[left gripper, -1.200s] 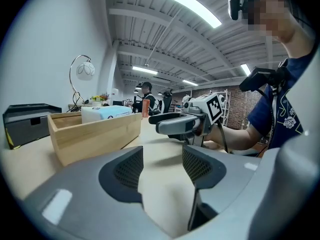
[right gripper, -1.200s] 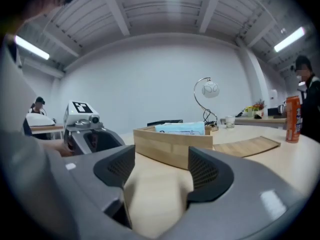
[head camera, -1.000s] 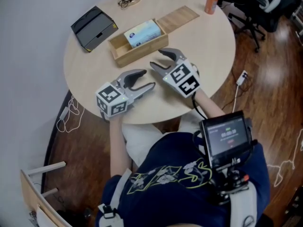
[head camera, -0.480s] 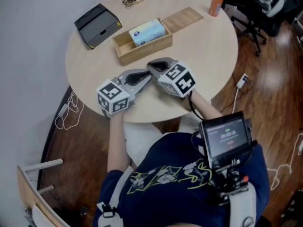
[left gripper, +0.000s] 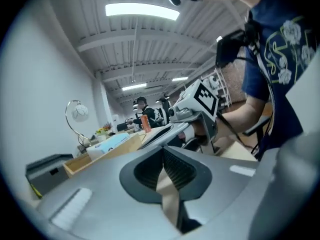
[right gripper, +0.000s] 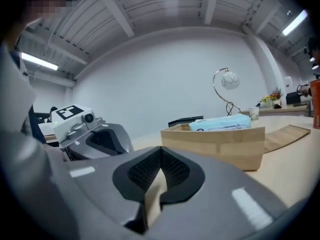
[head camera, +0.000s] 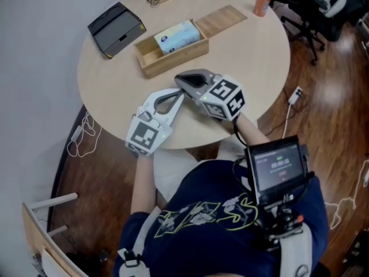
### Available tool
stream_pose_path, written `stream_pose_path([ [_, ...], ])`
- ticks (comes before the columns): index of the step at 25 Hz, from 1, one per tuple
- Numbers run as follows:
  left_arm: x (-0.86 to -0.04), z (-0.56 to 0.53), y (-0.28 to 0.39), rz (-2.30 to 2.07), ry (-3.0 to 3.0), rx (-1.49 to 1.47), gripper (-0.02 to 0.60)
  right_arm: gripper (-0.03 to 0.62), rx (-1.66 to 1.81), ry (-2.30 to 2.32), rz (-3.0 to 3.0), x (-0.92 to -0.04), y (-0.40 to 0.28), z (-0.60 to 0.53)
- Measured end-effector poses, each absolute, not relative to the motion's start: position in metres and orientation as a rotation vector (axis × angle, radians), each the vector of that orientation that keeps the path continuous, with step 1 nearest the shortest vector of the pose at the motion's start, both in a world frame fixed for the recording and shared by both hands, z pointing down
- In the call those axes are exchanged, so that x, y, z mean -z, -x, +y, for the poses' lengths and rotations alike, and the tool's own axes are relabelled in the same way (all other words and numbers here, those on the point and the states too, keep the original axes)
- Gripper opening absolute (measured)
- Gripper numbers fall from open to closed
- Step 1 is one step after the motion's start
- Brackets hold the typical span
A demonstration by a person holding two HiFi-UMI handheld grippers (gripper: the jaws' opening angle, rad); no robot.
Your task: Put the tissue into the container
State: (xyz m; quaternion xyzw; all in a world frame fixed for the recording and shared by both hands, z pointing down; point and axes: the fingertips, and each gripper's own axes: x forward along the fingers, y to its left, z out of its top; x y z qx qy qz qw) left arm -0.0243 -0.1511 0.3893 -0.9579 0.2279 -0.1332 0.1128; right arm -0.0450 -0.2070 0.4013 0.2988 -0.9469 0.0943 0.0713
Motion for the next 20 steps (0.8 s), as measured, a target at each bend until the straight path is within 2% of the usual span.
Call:
stream_pose_path([
  [6,-0.377,-0.144,0.027,0.443,3.159,0.06,0.008,0.005,-0.497,-0.786,-3.007,-0.388,0.043,-0.199],
  [11,-0.381,-0.139,0.022,0.499,3.096,0.165,0.01,0.003,-0.344,-0.846,-2.944,-0.391,0.039,-0.197],
  [12,-0.382,-0.132,0.018,0.489,3.011,0.249,0.042,0.003,-0.325,-0.843,-2.94,-0.392,0.039,-0.195],
  [16,-0.419,-0.11,0.004,0.457,2.637,0.676,0.414,0.001,-0.345,-0.852,-2.961,-0.388,0.03,-0.194],
  [17,-0.433,-0.108,0.003,0.435,2.552,0.773,0.445,0.001,-0.354,-0.87,-2.964,-0.388,0.026,-0.197],
  [20,-0.44,-0.11,-0.001,0.447,2.38,0.861,0.445,0.0,-0.384,-0.907,-2.968,-0.388,0.013,-0.204],
])
